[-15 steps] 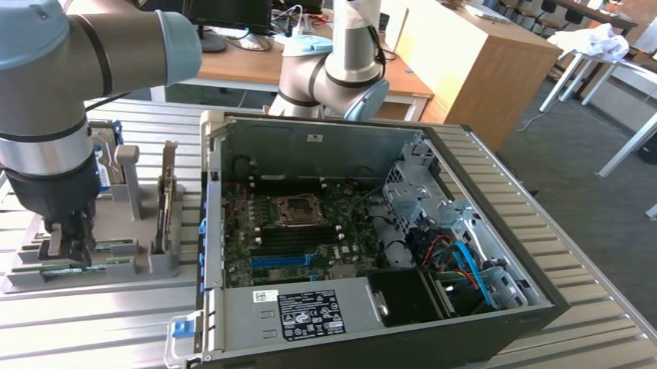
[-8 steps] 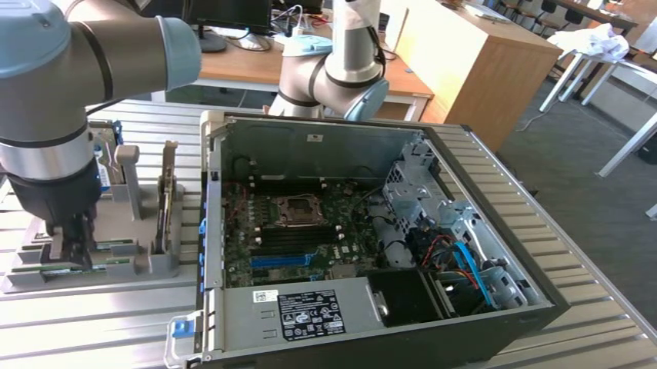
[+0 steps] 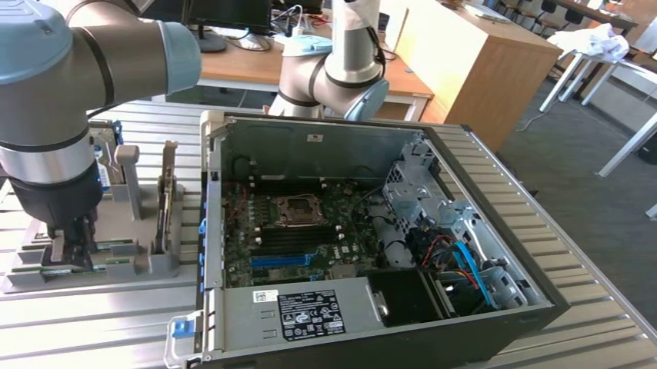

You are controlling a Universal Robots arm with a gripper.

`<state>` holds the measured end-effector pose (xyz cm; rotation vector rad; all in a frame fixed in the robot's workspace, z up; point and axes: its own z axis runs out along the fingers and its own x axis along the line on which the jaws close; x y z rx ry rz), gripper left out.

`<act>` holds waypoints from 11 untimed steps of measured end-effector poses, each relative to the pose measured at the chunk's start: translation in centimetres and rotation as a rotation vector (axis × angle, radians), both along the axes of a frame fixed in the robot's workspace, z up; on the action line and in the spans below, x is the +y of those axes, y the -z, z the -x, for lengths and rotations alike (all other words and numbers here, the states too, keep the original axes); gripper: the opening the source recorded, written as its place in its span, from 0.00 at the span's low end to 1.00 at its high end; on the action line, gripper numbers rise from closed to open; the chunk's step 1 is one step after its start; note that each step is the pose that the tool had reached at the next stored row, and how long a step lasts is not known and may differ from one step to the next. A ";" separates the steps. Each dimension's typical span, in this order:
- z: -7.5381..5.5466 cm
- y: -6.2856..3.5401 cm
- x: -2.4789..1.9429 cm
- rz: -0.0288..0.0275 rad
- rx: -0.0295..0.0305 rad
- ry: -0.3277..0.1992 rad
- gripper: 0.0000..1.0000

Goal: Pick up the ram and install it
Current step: 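Pick up the ram and move it above insertion slot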

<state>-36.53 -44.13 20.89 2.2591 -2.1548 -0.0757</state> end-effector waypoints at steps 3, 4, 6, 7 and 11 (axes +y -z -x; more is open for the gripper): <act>-0.3 0.02 0.00 -0.0001 -0.0002 0.000 0.35; -0.4 0.01 0.00 -0.0001 -0.0001 0.000 0.35; -0.6 0.02 0.00 -0.0001 -0.0001 0.000 0.35; -0.7 0.02 0.00 -0.0002 -0.0002 0.000 0.35; -0.7 0.04 0.00 0.0000 0.0000 0.000 0.35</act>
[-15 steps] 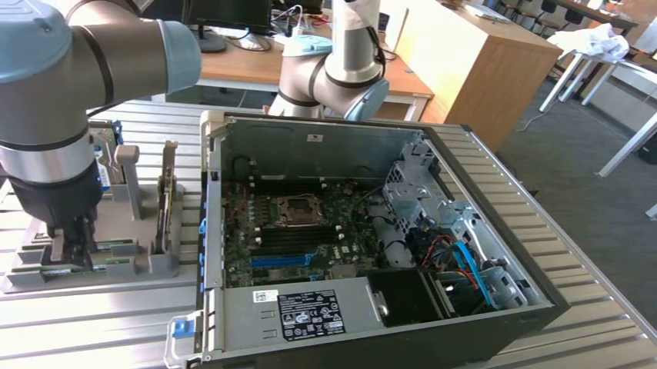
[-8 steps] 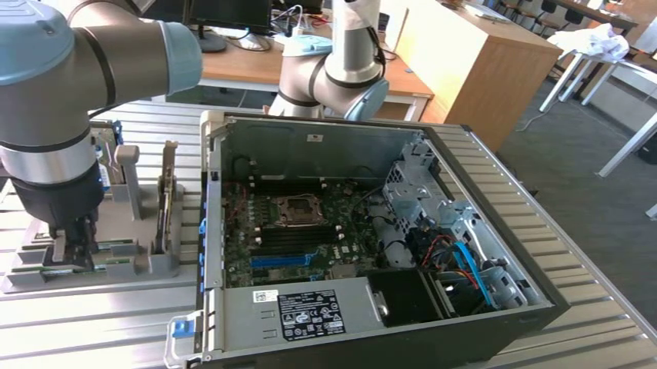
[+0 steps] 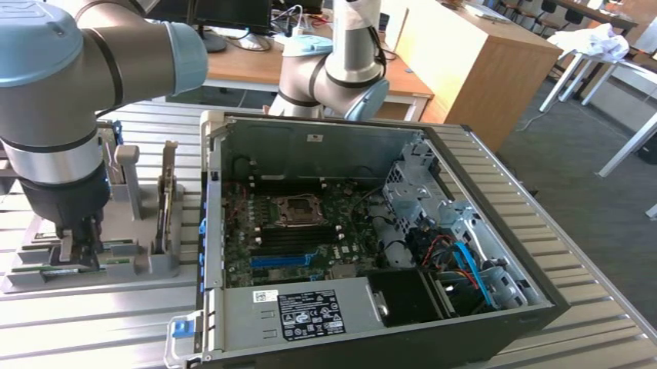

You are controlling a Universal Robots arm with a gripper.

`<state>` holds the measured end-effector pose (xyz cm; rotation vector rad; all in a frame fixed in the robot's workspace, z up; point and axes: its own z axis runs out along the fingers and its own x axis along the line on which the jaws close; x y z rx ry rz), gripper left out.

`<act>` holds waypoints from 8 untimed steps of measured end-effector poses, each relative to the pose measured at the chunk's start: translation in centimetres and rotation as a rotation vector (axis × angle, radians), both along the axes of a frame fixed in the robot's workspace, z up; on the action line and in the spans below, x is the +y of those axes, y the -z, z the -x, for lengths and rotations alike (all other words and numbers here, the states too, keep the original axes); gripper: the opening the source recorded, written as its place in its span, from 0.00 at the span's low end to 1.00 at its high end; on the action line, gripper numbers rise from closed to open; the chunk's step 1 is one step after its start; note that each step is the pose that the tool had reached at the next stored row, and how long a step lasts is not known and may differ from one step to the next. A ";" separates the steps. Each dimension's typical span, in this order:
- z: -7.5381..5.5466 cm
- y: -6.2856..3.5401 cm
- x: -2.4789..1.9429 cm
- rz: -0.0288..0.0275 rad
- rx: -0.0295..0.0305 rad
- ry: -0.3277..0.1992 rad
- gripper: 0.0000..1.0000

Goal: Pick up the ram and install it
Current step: 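Pick up the ram and move it above insertion slot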

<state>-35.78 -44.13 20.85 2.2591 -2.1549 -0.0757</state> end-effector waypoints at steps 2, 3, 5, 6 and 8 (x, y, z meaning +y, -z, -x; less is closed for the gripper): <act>0.0 0.19 0.00 -0.0002 -0.0001 0.000 0.35; 0.0 0.29 0.00 -0.0002 -0.0002 0.000 0.35; 0.0 0.47 0.00 -0.0001 -0.0001 0.000 0.35; 0.0 0.54 0.00 0.0000 0.0000 0.000 0.35; 0.0 0.64 0.00 0.0000 0.0000 0.000 0.35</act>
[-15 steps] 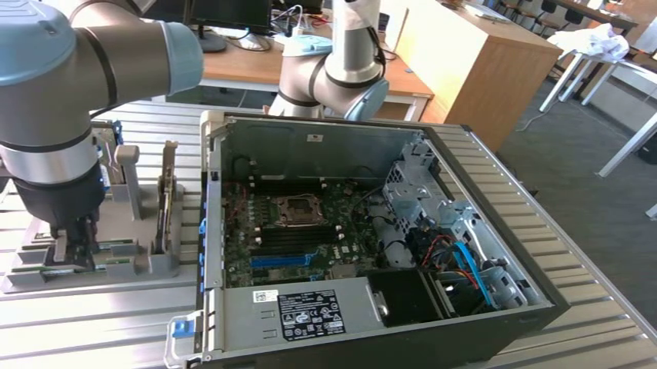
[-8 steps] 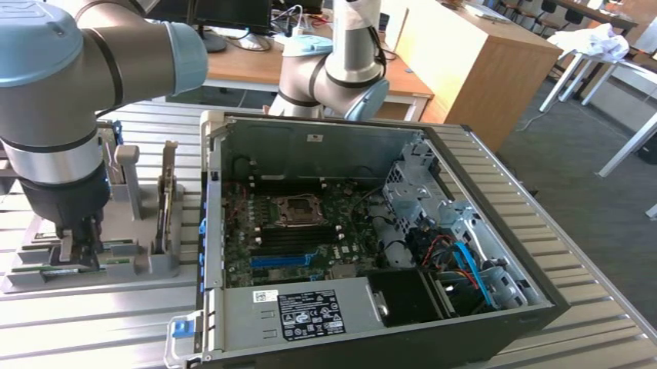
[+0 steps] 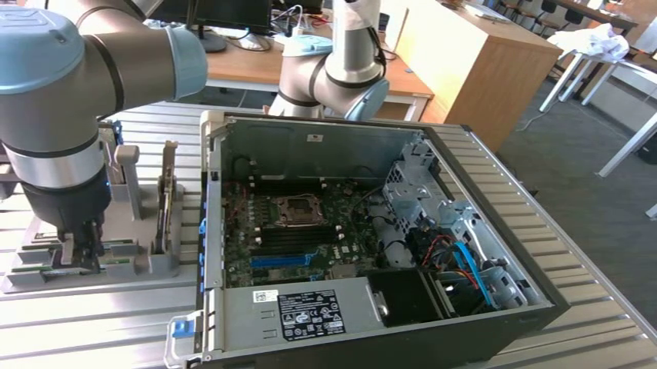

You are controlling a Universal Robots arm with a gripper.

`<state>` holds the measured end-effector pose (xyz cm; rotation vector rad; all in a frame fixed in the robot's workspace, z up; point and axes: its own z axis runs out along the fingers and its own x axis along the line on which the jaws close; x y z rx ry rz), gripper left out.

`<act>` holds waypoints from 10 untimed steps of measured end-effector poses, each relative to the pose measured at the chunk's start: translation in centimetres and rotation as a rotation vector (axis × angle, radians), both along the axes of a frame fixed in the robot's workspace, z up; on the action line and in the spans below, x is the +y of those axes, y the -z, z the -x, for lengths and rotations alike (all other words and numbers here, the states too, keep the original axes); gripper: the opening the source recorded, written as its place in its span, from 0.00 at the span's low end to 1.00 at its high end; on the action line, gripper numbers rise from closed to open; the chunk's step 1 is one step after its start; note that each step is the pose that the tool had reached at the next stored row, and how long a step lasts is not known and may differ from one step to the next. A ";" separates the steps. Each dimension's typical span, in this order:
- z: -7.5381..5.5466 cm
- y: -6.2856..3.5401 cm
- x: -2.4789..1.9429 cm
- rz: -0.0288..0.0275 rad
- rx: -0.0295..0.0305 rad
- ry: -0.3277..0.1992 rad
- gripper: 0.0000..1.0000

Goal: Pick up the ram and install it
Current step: 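Pick up the ram and move it above insertion slot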

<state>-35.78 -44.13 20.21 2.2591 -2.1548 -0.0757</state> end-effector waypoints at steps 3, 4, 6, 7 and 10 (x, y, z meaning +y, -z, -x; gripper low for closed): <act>0.0 0.05 0.00 0.0000 0.0001 0.000 0.35; 0.0 0.06 0.00 0.0000 0.0000 0.000 0.35; 0.0 0.07 0.00 0.0000 0.0000 0.000 0.35; 0.0 0.08 0.00 0.0000 -0.0001 0.000 0.35; 0.0 0.09 0.00 0.0000 -0.0001 0.000 0.33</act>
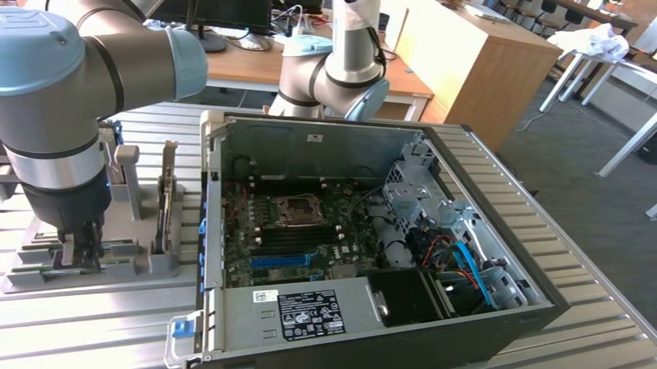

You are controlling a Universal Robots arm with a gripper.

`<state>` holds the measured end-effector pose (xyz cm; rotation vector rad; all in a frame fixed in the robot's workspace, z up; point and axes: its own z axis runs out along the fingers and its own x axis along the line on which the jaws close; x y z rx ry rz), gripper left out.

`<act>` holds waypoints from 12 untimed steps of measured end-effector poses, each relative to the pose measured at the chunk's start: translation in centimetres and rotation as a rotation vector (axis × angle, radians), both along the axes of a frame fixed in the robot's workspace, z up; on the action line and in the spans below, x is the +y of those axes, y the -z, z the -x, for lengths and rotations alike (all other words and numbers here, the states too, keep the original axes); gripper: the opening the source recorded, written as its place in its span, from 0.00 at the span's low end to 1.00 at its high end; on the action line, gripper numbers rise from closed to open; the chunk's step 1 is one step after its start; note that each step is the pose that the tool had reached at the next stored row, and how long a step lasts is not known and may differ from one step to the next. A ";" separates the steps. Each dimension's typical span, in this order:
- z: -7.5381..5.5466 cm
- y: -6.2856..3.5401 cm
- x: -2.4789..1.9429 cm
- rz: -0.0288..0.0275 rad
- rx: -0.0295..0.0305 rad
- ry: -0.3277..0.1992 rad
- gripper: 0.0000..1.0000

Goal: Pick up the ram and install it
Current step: 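Pick up the ram and move it above insertion slot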

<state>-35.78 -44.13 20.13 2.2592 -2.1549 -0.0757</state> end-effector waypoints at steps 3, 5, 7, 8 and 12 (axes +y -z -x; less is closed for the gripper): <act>0.0 0.01 0.00 0.0000 0.0000 0.000 0.26; 0.0 0.02 0.00 -0.0001 0.0000 0.000 0.26; 0.0 0.04 0.00 -0.0001 -0.0001 0.000 0.26; 0.0 0.04 0.00 -0.0001 -0.0001 0.000 0.26; 0.0 0.04 0.00 -0.0001 0.0000 0.000 0.26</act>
